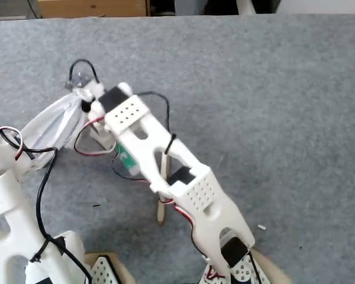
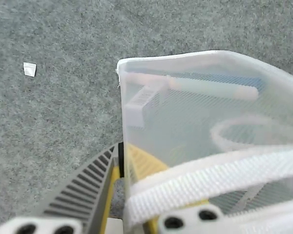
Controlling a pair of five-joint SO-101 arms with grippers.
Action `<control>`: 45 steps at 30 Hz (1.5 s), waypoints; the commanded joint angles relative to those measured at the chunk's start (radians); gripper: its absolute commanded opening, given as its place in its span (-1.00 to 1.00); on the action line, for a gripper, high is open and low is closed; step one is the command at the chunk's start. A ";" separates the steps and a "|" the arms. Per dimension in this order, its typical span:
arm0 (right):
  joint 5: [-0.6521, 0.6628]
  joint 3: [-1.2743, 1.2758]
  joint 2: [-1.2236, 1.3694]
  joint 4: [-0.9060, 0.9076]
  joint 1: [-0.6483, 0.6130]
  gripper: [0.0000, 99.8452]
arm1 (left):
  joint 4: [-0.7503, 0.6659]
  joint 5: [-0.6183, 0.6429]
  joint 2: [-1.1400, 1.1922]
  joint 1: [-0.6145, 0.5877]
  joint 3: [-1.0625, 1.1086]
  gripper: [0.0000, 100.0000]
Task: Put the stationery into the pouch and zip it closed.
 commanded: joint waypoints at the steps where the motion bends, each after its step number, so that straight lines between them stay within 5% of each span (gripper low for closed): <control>1: 0.015 -0.185 -0.015 0.083 0.048 -0.98 | -0.012 0.002 -0.009 -0.002 -0.027 -0.94; 17: 0.023 -0.771 -0.166 0.186 0.206 -0.98 | -0.008 -0.043 -0.008 0.002 -0.028 -0.94; 32: 0.100 -0.148 -0.825 0.186 0.242 -0.98 | 0.002 -0.046 -0.008 0.079 -0.025 -0.94; 40: 0.094 0.036 -1.106 0.184 0.393 -0.98 | 0.002 -0.092 -0.008 0.088 -0.024 -0.94; 45: 0.092 0.186 -1.251 0.152 0.351 -0.98 | 0.002 -0.094 -0.008 0.177 -0.012 -0.94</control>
